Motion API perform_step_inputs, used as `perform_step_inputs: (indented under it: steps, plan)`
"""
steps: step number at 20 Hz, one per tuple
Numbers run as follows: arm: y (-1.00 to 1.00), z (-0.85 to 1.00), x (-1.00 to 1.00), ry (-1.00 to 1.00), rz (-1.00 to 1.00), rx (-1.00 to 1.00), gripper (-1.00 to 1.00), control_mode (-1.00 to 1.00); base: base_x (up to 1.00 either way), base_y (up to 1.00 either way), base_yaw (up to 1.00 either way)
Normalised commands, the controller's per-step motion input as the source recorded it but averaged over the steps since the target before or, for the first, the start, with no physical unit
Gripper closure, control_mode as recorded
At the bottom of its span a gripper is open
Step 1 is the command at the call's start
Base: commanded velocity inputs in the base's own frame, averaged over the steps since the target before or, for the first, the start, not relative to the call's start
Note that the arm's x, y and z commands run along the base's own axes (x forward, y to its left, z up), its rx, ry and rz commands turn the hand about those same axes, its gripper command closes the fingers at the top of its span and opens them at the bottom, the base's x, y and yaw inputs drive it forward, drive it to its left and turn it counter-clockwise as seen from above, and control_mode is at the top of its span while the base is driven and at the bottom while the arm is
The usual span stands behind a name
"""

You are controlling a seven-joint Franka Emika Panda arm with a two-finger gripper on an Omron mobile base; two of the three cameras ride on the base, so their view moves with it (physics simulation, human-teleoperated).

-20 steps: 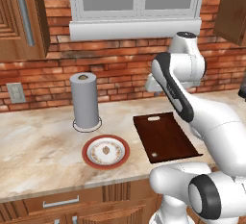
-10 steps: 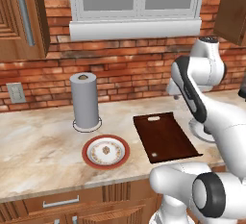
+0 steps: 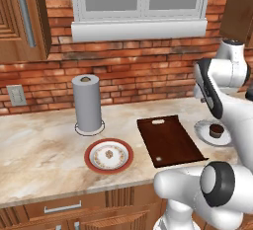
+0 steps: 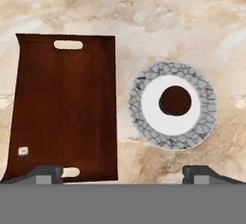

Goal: Move the dessert items from the plates to the tray.

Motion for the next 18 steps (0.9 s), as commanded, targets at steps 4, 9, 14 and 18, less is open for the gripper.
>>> perform_step_inputs:
  steps: [4, 9, 14, 18]
  plan:
    - [-0.83, -0.01, 0.03, 0.07, -0.04, -0.04, -1.0, -1.0, 0.0, 0.0, 0.0]
    - [-0.51, -0.13, 0.01, 0.02, -0.01, -0.01, -1.0, -1.0, 0.0, 0.0, 0.0]
    - [-0.2, -0.57, 0.0, 0.02, 0.0, 0.0, -1.0, -1.0, 0.0, 0.0, 0.0]
    - [-0.08, -0.52, 0.01, 0.03, 0.0, 0.0, -1.0, -1.0, 0.0, 0.0, 0.0]
